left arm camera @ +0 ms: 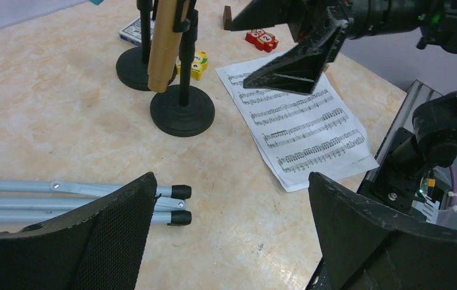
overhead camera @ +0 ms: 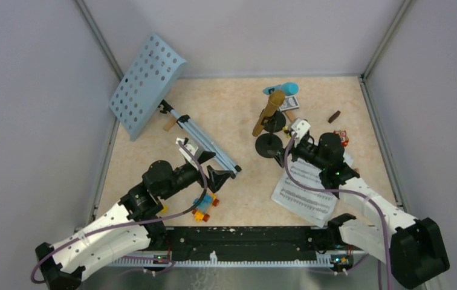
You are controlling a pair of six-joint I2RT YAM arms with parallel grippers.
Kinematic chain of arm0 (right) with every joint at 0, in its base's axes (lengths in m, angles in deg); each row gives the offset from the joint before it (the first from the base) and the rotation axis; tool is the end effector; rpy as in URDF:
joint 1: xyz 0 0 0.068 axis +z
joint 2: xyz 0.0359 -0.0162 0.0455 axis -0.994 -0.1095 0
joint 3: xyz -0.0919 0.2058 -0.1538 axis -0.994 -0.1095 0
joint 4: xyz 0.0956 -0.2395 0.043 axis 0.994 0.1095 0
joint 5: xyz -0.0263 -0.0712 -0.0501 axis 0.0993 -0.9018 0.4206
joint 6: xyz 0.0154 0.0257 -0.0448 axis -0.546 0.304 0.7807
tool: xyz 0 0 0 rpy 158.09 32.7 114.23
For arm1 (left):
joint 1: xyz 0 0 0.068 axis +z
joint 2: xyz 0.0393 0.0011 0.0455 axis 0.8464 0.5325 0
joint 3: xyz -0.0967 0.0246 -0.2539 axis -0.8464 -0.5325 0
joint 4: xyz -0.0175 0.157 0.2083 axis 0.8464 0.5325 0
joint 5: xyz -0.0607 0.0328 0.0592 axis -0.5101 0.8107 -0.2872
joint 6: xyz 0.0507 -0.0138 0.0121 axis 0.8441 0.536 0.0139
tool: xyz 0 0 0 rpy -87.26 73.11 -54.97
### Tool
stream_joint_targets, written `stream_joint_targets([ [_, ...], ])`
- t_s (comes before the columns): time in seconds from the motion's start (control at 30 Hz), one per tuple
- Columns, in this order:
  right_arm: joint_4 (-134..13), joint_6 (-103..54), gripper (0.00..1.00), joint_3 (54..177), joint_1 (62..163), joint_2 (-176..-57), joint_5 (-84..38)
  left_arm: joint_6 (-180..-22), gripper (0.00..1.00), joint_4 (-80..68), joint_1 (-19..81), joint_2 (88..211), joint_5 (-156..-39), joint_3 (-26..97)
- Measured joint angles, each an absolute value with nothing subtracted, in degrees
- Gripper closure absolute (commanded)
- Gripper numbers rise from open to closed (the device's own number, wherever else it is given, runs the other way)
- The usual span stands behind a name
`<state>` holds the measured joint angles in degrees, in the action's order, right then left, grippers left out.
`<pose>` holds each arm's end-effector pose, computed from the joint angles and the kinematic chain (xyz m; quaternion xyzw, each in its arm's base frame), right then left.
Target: Pack up the instrument practice props
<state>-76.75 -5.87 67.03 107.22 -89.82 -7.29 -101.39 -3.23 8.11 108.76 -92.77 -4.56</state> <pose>0.1925 0.0990 0.2504 -0.3510 0.6825 0.2196 0.6024 0.1016 -0.1233 0.3053 0.2581 0.6804 -0.3691 0.5781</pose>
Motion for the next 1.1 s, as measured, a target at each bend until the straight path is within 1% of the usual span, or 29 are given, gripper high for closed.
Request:
stream_joint_targets([
  [0.2,-87.1,-1.2,0.02,68.1,101.6,-98.8,-1.3,-100.1,0.04,-3.8,8.1,109.2,-94.4,-5.0],
  [0.37,-88.8,4.5,0.04,73.8,100.1,-106.3,2.5,-99.1,0.07,-3.4,8.1,108.8,-94.5,-5.0],
  [0.6,-88.4,10.5,0.05,81.1,97.5,-113.6,8.6,-98.4,0.09,-3.4,8.1,106.8,-94.6,-5.0],
  [0.87,-83.9,15.1,0.2,88.4,96.6,-119.7,15.4,-97.5,0.09,-2.9,8.1,106.7,-95.6,-5.0],
  [1.0,-83.1,16.2,0.33,88.7,96.6,-121.2,18.1,-97.1,0.08,-2.6,8.1,106.9,-95.7,-5.0],
  [1.1,-81.5,17.1,0.46,90.4,96.6,-123.2,19.4,-96.8,0.08,-2.4,8.1,107.3,-95.8,-5.0],
])
